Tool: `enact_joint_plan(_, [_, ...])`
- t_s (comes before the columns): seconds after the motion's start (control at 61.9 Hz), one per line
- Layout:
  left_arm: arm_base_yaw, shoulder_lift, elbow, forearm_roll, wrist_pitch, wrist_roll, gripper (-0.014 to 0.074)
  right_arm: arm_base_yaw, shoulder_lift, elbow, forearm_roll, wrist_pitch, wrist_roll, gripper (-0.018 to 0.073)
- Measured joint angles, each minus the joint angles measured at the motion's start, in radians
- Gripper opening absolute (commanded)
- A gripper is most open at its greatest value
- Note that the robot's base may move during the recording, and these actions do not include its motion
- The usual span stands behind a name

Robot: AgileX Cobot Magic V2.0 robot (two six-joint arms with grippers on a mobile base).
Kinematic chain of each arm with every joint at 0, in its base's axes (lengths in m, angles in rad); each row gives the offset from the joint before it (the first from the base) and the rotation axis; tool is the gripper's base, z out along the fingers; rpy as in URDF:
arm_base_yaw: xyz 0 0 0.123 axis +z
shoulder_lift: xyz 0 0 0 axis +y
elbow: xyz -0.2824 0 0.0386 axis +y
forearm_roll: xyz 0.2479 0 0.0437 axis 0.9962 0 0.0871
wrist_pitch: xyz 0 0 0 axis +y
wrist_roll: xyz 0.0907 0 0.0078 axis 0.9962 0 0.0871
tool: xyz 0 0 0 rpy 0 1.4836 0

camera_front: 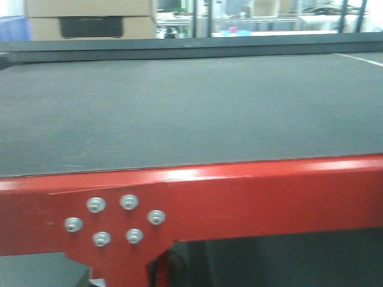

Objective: Grab PVC pipe and place in blue bin
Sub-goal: 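Turn the base away from the table carrying the pipe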

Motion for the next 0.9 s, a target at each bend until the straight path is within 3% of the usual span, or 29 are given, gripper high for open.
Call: enact_joint_plan(0.904, [0.0,0.0,0.0,0.0,0.0,0.0,-0.0111,0.0,0.0,0.0,0.0,0.0,-0.002,-0.0162])
